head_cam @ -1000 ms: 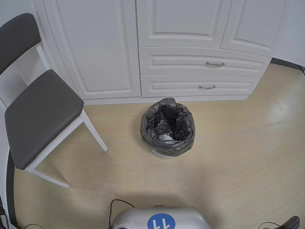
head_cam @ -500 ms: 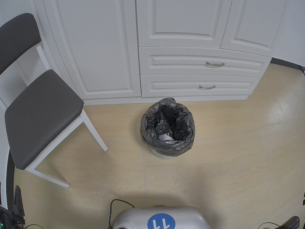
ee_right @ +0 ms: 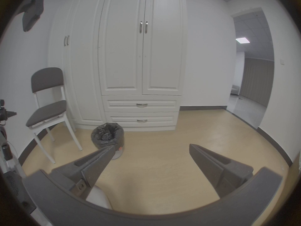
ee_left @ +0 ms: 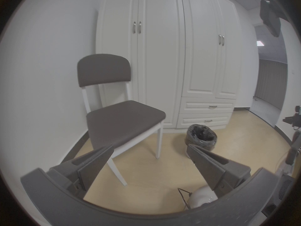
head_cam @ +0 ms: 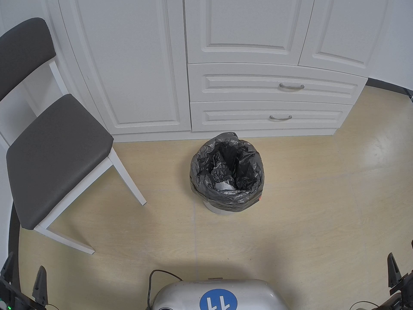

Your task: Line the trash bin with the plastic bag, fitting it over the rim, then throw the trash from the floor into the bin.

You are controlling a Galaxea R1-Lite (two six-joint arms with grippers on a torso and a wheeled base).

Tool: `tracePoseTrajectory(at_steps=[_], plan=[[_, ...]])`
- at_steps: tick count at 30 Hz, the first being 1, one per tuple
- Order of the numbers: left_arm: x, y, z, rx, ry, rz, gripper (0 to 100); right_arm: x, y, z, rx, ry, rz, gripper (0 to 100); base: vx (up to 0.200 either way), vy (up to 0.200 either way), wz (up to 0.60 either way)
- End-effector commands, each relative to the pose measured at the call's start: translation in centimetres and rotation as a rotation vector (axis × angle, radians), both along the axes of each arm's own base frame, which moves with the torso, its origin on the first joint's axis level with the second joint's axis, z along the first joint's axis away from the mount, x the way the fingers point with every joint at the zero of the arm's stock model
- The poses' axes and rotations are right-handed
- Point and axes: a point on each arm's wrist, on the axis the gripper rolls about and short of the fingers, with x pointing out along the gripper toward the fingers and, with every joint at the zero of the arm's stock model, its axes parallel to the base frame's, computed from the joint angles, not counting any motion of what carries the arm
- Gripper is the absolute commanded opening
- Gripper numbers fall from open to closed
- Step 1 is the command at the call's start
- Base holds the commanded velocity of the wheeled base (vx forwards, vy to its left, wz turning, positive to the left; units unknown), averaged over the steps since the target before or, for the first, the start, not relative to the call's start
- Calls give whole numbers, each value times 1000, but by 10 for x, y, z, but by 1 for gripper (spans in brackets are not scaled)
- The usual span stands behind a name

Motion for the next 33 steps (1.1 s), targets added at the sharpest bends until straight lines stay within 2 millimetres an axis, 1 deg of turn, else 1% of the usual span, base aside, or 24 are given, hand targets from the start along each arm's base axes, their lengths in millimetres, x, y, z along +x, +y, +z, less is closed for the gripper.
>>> tracePoseTrajectory(at_steps=[1,7,12,15,18,33], plan=[[0,-1,-8,1,35,-37,100,0,1,-4,-7,1,43,100,0,0,0],[0,-1,-8,35,39,-44,100,0,3,-5,-48,2,147,100,0,0,0],[0,-1,-8,32,39,-44,100,0,2,-5,-55,8,109,100,0,0,0],[0,-1,-8,34,39,-46,100,0,2,-6,-31,16,91,100,0,0,0],[0,-1,-8,34,39,-46,100,0,2,-11,15,73,86,100,0,0,0],[0,-1,-8,38,36,-47,100,0,2,-10,16,56,87,100,0,0,0]])
